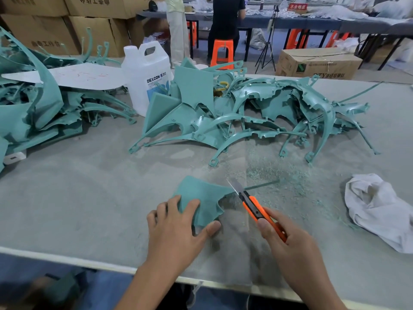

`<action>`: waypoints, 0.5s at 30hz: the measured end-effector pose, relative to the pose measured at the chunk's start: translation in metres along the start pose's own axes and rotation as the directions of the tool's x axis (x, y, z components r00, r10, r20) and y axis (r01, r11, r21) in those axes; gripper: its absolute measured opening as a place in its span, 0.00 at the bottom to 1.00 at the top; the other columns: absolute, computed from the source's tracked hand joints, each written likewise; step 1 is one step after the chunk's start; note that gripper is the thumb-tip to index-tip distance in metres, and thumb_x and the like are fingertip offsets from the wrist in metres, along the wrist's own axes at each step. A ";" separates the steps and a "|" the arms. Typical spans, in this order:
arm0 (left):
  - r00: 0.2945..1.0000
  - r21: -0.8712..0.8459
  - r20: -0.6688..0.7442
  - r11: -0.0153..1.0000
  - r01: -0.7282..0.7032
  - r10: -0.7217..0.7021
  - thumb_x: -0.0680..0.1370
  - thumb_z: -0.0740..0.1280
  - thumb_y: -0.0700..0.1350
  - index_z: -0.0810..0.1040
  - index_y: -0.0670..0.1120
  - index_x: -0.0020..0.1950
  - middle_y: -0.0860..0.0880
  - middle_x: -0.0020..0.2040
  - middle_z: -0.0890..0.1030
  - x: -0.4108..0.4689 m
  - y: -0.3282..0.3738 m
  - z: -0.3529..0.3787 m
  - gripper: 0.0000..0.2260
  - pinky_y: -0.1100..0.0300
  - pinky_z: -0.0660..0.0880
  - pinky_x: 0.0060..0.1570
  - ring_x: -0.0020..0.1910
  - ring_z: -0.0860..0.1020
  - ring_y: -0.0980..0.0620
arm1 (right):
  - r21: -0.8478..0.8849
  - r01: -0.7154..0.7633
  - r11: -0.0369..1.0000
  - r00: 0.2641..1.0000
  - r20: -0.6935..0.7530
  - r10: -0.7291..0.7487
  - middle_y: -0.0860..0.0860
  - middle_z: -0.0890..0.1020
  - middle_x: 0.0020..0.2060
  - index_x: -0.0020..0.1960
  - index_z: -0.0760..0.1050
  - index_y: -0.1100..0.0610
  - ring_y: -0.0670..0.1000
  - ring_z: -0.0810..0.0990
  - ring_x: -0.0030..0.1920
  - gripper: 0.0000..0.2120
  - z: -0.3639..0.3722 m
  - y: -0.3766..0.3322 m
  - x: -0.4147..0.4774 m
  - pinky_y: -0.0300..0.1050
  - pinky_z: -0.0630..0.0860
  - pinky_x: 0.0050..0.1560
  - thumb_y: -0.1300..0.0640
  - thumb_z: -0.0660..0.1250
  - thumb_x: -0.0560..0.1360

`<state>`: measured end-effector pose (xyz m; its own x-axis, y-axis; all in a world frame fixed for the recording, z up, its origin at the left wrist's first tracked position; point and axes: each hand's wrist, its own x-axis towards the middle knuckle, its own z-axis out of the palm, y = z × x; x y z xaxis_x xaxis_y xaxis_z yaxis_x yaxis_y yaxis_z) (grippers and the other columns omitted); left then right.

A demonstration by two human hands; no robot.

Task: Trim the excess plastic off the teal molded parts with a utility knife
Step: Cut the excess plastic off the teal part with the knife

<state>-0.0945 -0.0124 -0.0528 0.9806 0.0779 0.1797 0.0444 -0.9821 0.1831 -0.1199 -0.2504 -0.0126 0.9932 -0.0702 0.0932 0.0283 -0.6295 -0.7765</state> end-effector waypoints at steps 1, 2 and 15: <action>0.999 0.016 -0.034 0.999 -0.031 0.031 0.72 0.48 0.80 0.75 0.62 0.61 0.49 0.58 0.74 -0.004 0.001 -0.002 0.32 0.49 0.60 0.53 0.53 0.70 0.46 | -0.064 -0.008 0.998 1.000 0.001 0.008 0.33 0.82 0.41 0.58 0.70 0.21 0.37 0.80 0.42 0.15 -0.002 0.000 -0.001 0.35 0.73 0.40 0.31 0.57 0.71; 0.996 0.029 -0.069 0.998 -0.062 0.064 0.73 0.49 0.79 0.77 0.61 0.59 0.50 0.53 0.73 -0.007 0.002 -0.003 0.31 0.50 0.60 0.49 0.49 0.70 0.47 | -0.095 -0.012 0.995 1.000 0.009 0.013 0.33 0.82 0.43 0.60 0.70 0.23 0.37 0.80 0.45 0.17 -0.003 0.000 -0.002 0.36 0.73 0.42 0.32 0.56 0.72; 0.959 -0.082 0.259 0.992 -0.092 0.111 0.65 0.41 0.83 0.50 0.61 0.77 0.55 0.82 0.45 0.036 0.016 0.007 0.46 0.41 0.43 0.77 0.80 0.39 0.51 | -0.383 0.070 0.921 0.994 0.102 -0.033 0.42 0.83 0.47 0.72 0.64 0.33 0.50 0.82 0.49 0.20 0.004 0.003 0.011 0.46 0.69 0.41 0.38 0.53 0.80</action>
<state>-0.0573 -0.0267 -0.0501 0.9952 -0.0784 -0.0578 -0.0620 -0.9676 0.2447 -0.1086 -0.2502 -0.0163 0.9980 0.0299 0.0551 0.0524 -0.8809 -0.4704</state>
